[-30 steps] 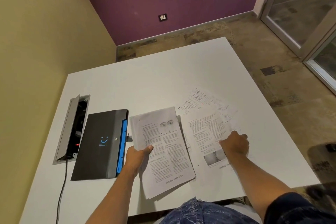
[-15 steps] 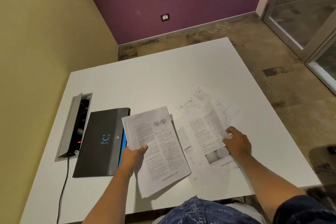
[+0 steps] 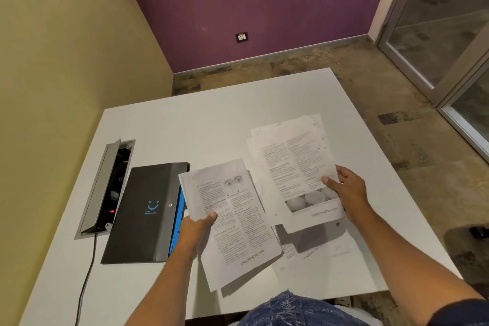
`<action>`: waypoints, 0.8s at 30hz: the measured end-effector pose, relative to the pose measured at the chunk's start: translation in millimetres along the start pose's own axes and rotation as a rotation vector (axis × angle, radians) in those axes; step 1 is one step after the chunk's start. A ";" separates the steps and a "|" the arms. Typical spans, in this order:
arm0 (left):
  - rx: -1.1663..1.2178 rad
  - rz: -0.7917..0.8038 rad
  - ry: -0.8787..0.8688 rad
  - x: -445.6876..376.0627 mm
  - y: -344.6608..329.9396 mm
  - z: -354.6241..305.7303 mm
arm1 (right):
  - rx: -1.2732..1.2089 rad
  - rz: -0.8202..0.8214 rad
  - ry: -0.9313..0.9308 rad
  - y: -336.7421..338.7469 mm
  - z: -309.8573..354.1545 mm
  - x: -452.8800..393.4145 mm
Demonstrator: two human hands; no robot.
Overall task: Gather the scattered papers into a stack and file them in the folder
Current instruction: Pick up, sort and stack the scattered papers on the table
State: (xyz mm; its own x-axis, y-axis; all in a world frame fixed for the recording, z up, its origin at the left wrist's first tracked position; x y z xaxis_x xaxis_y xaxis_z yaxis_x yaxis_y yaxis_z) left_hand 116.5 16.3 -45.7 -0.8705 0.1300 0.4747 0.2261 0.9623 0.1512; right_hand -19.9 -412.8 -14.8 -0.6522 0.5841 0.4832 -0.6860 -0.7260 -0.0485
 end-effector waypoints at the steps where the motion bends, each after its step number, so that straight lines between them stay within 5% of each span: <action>1: 0.022 0.014 -0.008 -0.4 -4.0 -3.0 | 0.000 0.037 -0.009 -9.8 0.1 0.9; 9: 0.182 0.170 -0.090 -0.9 -41.1 -39.7 | 0.111 0.444 -0.156 -100.7 -21.6 23.0; 17: 0.186 0.149 -0.092 0.2 -44.6 -46.1 | 0.285 0.190 0.048 -104.2 -4.5 19.4; 24: 0.217 0.136 -0.104 1.4 -47.5 -50.4 | 0.216 0.128 0.004 -102.4 -4.8 20.6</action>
State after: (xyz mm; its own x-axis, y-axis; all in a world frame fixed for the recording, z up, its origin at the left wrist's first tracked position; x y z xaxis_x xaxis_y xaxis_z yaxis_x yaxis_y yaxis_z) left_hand 126.5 -41.3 -8.5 -0.8814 0.2743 0.3846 0.2548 0.9616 -0.1020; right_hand 35.4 -324.6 -4.1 -0.7310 0.4837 0.4813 -0.5134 -0.8545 0.0789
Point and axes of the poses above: each hand's wrist, its own x-axis away from the middle knuckle, its own y-axis out of the back of the hand, z = x × y, the point moved 10 cm from there along -x, towards the middle knuckle, and after that the axes turned 11 degrees about -y, right-handed, at the moved point
